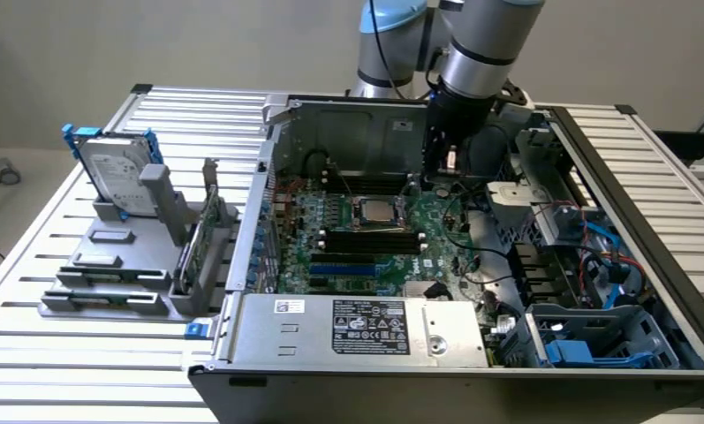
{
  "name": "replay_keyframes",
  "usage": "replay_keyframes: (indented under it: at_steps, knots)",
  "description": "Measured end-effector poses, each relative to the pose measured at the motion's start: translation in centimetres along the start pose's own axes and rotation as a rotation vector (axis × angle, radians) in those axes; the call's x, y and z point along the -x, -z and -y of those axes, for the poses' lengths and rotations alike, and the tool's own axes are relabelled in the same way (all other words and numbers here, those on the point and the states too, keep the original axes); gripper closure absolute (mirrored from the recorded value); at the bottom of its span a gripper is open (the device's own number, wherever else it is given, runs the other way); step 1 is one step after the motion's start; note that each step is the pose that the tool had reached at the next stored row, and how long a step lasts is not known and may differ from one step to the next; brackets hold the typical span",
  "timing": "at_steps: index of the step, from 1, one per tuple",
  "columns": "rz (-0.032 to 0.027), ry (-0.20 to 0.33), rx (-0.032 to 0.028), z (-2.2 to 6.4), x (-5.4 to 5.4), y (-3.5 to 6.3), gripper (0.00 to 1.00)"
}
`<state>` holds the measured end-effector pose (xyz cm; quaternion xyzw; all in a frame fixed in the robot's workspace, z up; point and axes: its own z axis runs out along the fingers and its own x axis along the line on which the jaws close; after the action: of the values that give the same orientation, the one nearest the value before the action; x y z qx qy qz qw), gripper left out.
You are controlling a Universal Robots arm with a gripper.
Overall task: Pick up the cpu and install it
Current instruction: 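Close the cpu cover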
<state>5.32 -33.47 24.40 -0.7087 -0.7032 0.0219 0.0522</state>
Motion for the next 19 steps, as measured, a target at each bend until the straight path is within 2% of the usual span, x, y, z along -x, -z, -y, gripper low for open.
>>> replay_keyframes:
  at_steps: [4,6,10,13,15,16,18,19]
  knots:
    - [0.0003,-0.002,-0.056,0.54,0.0,-0.06,0.89]
    - [0.0005,-0.004,-0.0819,0.82,0.0,-0.08,0.89]
    - [0.0007,-0.006,-0.1407,1.36,0.0,-0.14,0.89]
    - [0.001,-0.008,-0.1821,1.78,0.0,-0.19,0.89]
    - [0.0012,-0.009,-0.206,2.12,0.0,-0.23,0.89]
    - [0.0012,-0.009,-0.216,2.32,0.0,-0.25,0.89]
    - [0.0012,-0.01,-0.2347,2.76,0.0,-0.32,0.89]
    - [0.0012,-0.01,-0.242,3.0,0.0,-0.37,0.89]
